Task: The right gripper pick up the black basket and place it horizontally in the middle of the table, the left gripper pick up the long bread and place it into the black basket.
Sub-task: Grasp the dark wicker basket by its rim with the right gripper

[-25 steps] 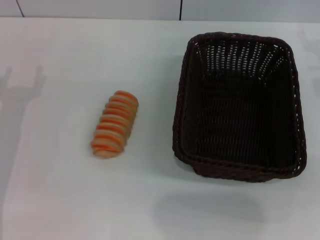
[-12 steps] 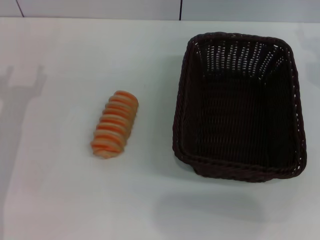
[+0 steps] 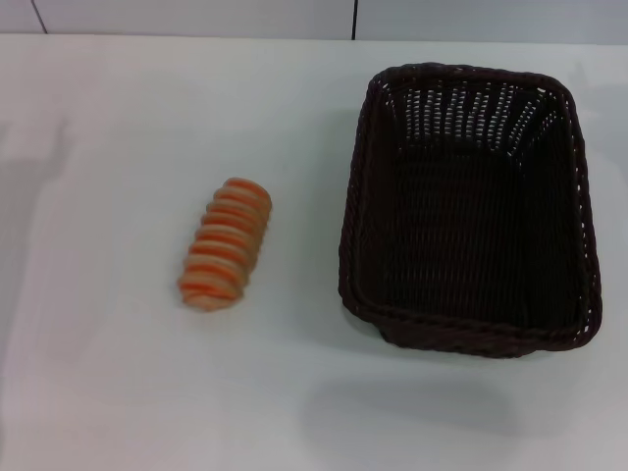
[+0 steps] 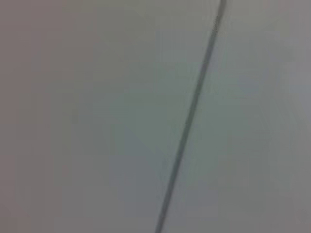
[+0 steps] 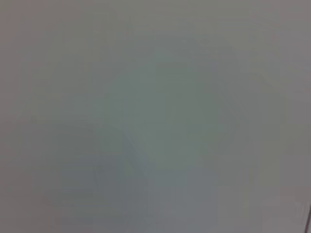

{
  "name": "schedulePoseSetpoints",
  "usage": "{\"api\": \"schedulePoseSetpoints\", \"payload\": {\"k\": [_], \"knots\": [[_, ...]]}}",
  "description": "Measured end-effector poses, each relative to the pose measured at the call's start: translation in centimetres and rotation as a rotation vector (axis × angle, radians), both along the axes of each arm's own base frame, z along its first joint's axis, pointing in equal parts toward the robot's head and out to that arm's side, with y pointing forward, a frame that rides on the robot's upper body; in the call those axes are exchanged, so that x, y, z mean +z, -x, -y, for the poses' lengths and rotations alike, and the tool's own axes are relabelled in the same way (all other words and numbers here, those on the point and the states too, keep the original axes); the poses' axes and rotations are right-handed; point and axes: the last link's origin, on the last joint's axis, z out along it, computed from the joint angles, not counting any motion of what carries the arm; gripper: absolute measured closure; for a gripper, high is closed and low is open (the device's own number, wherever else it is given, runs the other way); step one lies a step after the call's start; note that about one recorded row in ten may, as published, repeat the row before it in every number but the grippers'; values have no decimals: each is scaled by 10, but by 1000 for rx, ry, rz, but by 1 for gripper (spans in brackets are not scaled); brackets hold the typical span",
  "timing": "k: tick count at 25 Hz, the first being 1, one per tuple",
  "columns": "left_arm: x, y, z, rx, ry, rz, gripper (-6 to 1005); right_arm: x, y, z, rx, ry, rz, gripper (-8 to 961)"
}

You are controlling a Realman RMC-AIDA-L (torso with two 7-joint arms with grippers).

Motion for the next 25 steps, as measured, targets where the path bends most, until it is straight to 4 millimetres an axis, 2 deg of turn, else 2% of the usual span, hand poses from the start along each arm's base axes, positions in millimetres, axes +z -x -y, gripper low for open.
{"api": "schedulePoseSetpoints", "payload": {"k": [7, 15, 25], "knots": [[17, 8, -2, 34, -68, 25, 141, 0, 16, 21, -91, 98, -63, 232], [22, 10, -2, 46, -86, 19, 141, -14, 23, 37, -214, 229, -91, 233], [27, 14, -1, 51, -90, 8, 141, -46, 13, 44, -322, 369, -192, 233]]}}
